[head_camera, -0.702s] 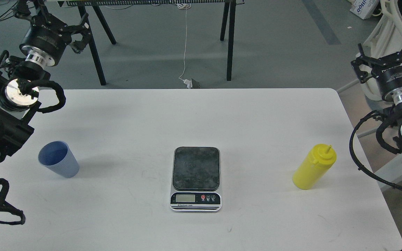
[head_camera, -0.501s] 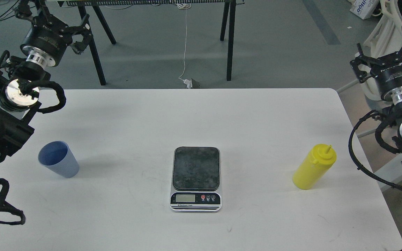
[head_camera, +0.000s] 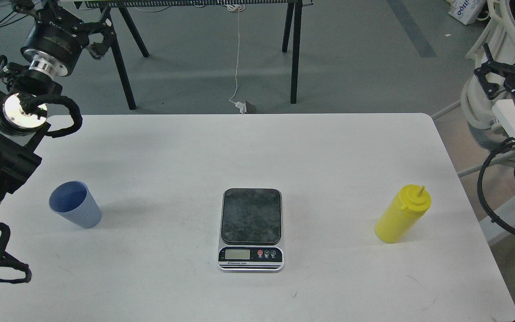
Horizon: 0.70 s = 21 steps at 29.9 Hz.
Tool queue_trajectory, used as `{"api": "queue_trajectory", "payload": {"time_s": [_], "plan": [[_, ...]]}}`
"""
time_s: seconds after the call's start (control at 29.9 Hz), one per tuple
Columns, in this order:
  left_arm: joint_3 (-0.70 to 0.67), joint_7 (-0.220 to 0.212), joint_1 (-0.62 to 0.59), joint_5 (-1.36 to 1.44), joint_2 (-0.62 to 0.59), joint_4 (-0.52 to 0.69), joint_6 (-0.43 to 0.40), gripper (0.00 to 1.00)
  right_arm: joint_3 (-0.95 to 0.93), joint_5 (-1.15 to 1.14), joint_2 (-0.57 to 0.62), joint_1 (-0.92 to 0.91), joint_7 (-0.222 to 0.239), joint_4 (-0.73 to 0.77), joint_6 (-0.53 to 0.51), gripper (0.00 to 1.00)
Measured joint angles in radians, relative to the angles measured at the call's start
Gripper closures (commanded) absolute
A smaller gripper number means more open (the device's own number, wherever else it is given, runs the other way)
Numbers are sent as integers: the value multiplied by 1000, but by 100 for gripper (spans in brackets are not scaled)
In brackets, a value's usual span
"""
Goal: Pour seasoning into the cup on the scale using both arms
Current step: 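Swing the left arm out and reach toward the blue cup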
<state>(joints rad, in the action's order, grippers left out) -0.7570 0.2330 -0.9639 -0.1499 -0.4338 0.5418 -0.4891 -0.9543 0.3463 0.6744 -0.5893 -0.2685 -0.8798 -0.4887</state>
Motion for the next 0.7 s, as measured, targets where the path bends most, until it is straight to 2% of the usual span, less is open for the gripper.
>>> {"api": "queue_trajectory", "payload": {"time_s": [0.23,0.43,0.7], "plan": [[15,5,0,40,-40,27,0,0,-66,0,18,101,-4,-106,0,0],[53,18,13,460,-186,166,0,0,-140,-1,12,195,-5,-140,0,0],[70,44,19,846,-398,326,0,1,-150,-1,5,207,-5,-139,0,0]]}}
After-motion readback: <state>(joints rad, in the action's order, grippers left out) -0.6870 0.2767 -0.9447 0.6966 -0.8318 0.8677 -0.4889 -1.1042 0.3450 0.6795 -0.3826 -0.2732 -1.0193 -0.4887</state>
